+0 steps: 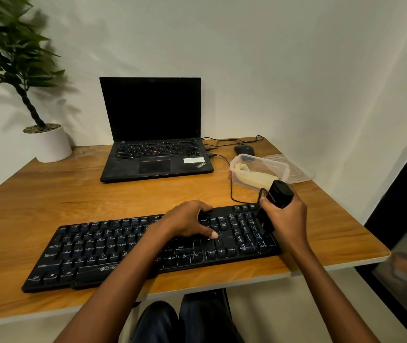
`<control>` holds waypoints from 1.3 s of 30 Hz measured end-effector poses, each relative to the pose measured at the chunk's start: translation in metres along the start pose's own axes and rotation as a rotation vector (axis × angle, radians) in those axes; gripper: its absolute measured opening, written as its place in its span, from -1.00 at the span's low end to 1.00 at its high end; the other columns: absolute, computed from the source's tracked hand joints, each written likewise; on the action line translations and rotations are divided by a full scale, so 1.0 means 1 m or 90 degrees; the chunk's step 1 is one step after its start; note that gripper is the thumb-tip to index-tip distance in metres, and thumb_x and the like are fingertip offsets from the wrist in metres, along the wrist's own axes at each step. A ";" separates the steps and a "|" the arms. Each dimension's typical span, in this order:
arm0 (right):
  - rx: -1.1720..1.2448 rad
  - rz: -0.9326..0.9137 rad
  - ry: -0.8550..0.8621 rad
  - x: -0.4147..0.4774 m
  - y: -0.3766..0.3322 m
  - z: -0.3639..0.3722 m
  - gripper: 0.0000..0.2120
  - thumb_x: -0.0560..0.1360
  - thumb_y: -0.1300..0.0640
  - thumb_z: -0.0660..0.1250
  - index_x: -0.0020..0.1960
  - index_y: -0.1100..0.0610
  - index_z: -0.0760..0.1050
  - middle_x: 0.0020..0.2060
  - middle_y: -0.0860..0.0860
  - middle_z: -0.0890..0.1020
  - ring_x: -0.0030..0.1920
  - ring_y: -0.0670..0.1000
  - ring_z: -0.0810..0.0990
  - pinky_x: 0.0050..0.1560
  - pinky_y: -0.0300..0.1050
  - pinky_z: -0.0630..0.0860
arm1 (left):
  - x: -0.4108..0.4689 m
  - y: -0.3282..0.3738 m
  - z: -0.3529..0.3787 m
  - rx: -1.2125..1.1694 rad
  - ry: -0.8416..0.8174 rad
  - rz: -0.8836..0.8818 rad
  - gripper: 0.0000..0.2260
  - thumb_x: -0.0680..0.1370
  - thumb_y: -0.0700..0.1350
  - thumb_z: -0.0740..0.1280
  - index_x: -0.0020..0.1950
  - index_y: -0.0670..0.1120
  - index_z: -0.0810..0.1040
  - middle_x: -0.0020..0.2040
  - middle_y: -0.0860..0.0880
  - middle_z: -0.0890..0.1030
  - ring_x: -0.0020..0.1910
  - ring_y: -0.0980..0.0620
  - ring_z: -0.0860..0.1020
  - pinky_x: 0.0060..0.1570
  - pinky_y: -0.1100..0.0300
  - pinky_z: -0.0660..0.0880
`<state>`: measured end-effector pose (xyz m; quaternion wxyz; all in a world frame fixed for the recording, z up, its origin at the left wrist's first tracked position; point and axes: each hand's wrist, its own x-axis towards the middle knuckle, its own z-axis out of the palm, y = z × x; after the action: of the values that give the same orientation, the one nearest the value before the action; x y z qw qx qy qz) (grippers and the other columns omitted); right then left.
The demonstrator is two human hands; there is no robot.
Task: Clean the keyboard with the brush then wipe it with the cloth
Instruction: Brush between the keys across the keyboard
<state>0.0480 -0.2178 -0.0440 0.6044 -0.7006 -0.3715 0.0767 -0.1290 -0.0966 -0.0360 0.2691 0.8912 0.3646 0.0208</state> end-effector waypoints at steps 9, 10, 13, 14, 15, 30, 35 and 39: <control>0.045 0.004 0.014 -0.006 0.004 -0.008 -0.83 0.39 0.27 0.39 -0.06 0.10 0.51 -0.26 -0.01 0.58 -0.20 0.00 0.59 -0.23 -0.05 0.57 | 0.000 0.000 0.000 0.007 0.004 0.005 -0.28 0.40 0.06 0.48 0.48 -0.05 0.26 0.48 0.00 0.30 0.44 -0.02 0.28 0.40 -0.01 0.27; 0.052 0.016 -0.001 -0.008 0.005 -0.012 -0.83 0.38 0.29 0.39 -0.13 0.05 0.50 -0.27 0.03 0.58 -0.18 0.09 0.59 -0.18 0.06 0.59 | 0.000 0.000 0.000 0.009 0.004 0.004 -0.28 0.40 0.07 0.48 0.48 -0.05 0.26 0.48 0.01 0.30 0.44 -0.02 0.28 0.40 -0.01 0.27; 0.035 0.014 0.020 -0.007 0.006 -0.014 -0.80 0.37 0.29 0.40 -0.18 0.03 0.46 -0.31 -0.02 0.54 -0.21 0.08 0.57 -0.17 0.01 0.57 | 0.000 -0.001 0.000 0.011 0.000 0.002 -0.27 0.39 0.08 0.48 0.48 -0.04 0.26 0.48 0.01 0.31 0.43 -0.02 0.28 0.40 -0.02 0.27; 0.011 -0.008 0.053 -0.009 0.004 -0.012 -0.82 0.39 0.28 0.40 -0.13 0.06 0.46 -0.30 -0.08 0.53 -0.23 0.00 0.55 -0.19 -0.09 0.54 | 0.000 -0.002 0.000 0.012 0.000 0.001 -0.26 0.39 0.09 0.48 0.48 -0.03 0.26 0.47 0.01 0.31 0.43 -0.02 0.28 0.40 -0.03 0.28; -0.001 -0.029 0.081 -0.013 0.001 -0.009 -0.82 0.40 0.26 0.40 -0.08 0.08 0.46 -0.30 -0.11 0.52 -0.25 -0.08 0.53 -0.22 -0.19 0.51 | 0.000 -0.001 0.000 0.012 0.000 0.001 -0.27 0.39 0.09 0.48 0.48 -0.03 0.26 0.47 0.01 0.31 0.43 -0.02 0.28 0.40 -0.03 0.28; 0.102 -0.026 0.138 -0.038 0.017 -0.025 -0.89 0.41 0.35 0.38 -0.16 0.21 0.47 -0.35 0.02 0.52 -0.36 -0.21 0.54 -0.39 -0.42 0.46 | 0.001 -0.001 0.001 0.015 -0.004 0.002 -0.27 0.40 0.08 0.47 0.48 -0.03 0.25 0.48 0.01 0.30 0.43 -0.02 0.27 0.40 -0.01 0.28; 0.086 -0.032 0.165 -0.036 0.012 -0.021 -0.86 0.43 0.30 0.38 -0.06 0.17 0.47 -0.31 -0.07 0.52 -0.27 -0.17 0.53 -0.34 -0.46 0.48 | 0.000 0.000 0.000 0.022 -0.010 0.004 -0.28 0.40 0.08 0.46 0.48 -0.04 0.25 0.48 0.00 0.30 0.43 -0.03 0.28 0.39 -0.03 0.28; 0.140 0.030 0.097 -0.036 0.014 -0.030 -0.80 0.42 0.31 0.38 -0.19 0.04 0.45 -0.28 0.00 0.55 -0.23 -0.05 0.55 -0.38 -0.36 0.53 | 0.000 0.001 -0.001 0.028 -0.009 0.005 -0.27 0.40 0.09 0.46 0.48 -0.04 0.25 0.48 0.01 0.30 0.43 -0.03 0.28 0.39 -0.01 0.28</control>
<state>0.0451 -0.2642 -0.0615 0.7020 -0.6427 -0.2969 0.0777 -0.1291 -0.0969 -0.0351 0.2518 0.8986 0.3593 0.0072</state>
